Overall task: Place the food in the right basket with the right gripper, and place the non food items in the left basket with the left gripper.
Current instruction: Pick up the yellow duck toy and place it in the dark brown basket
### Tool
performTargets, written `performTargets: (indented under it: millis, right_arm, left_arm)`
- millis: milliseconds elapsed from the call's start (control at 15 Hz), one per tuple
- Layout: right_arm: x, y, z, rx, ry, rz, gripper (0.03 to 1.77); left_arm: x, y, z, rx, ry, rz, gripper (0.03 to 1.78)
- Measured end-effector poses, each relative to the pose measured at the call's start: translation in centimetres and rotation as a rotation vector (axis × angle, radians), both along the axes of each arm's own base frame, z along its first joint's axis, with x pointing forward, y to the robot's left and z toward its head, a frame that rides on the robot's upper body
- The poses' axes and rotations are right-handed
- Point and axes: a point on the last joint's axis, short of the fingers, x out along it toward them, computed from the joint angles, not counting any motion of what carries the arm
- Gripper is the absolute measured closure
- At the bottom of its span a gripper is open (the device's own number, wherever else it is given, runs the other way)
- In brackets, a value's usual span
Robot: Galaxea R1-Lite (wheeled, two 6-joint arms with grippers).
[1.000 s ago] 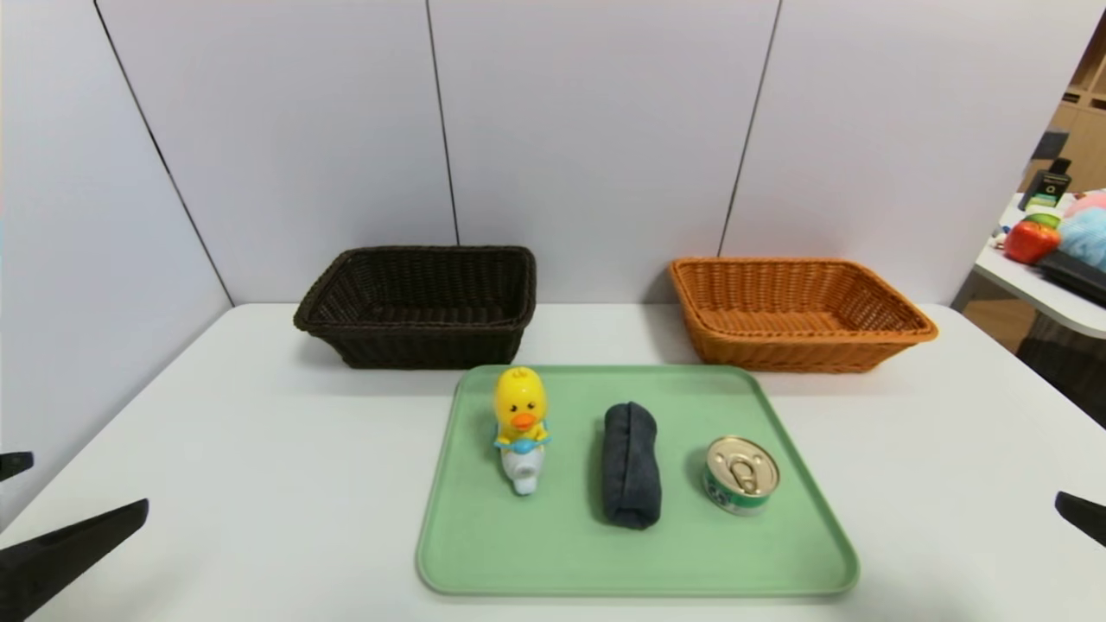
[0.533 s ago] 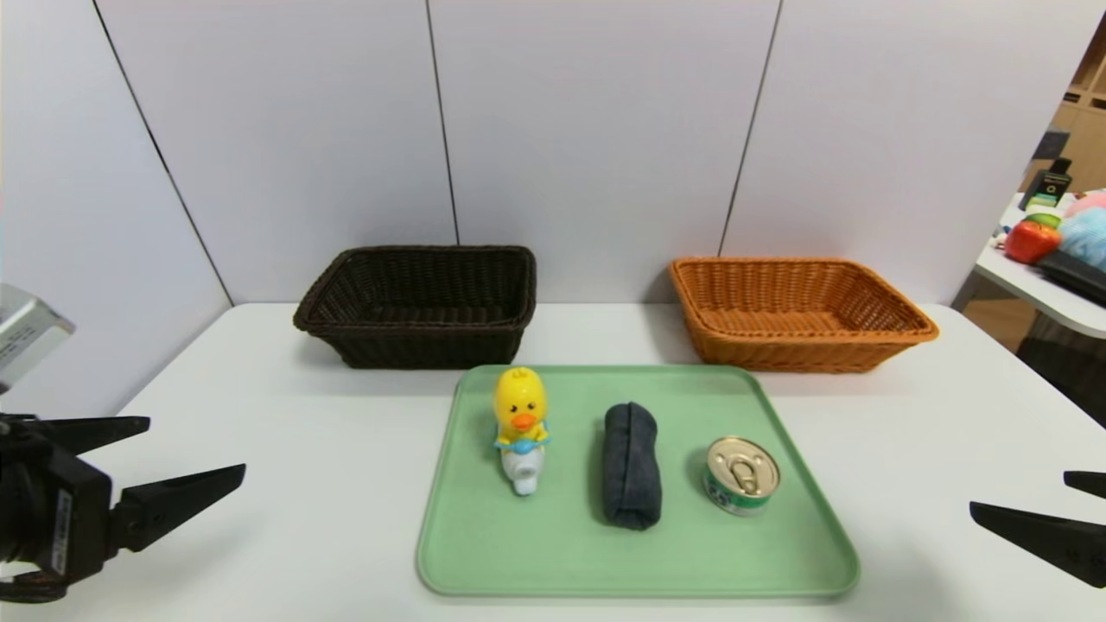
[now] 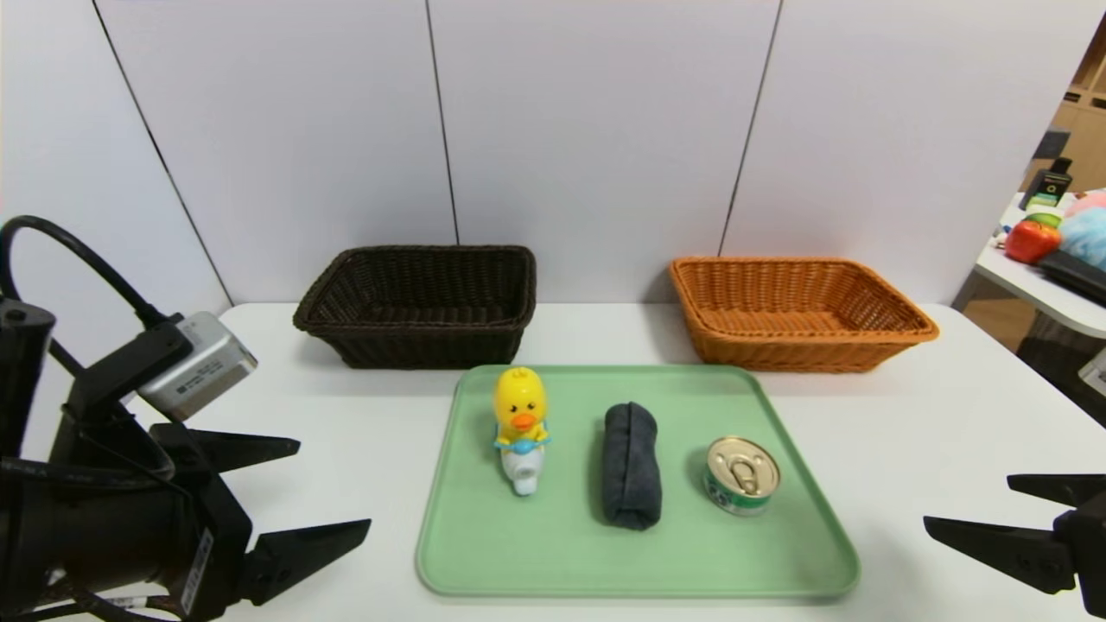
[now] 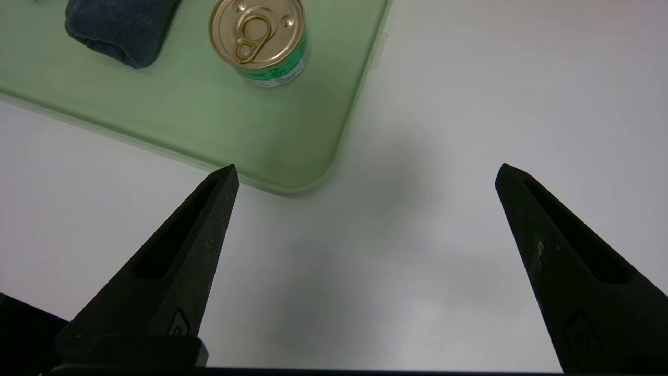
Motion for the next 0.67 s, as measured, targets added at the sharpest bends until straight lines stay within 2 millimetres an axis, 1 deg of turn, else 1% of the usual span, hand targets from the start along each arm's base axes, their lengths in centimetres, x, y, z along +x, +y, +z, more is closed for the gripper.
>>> performTargets:
  millis: [267,400,533,667]
  right_arm:
    - [1.1,0.3,0.4,-0.002,0.008,0.007,0.10]
    - [1.6,0.5,0.4,-0.003,0.017,0.015,0.10]
    - [2.1,0.6,0.4,-0.006,0.025,0.016,0.10]
    - [2.4,0.6,0.4,-0.006,0.031,0.013,0.10]
  left_arm:
    - [0.2,-2.7,-1.1,0.032,0.067,-0.122,0.12]
    - [0.6,-4.3,-1.4,0.037,0.095,-0.151,0.12]
    - [1.5,-5.9,-1.8,0.049,0.101,-0.123,0.12]
    - [2.4,-8.3,-2.4,0.037,0.070,-0.062,0.12]
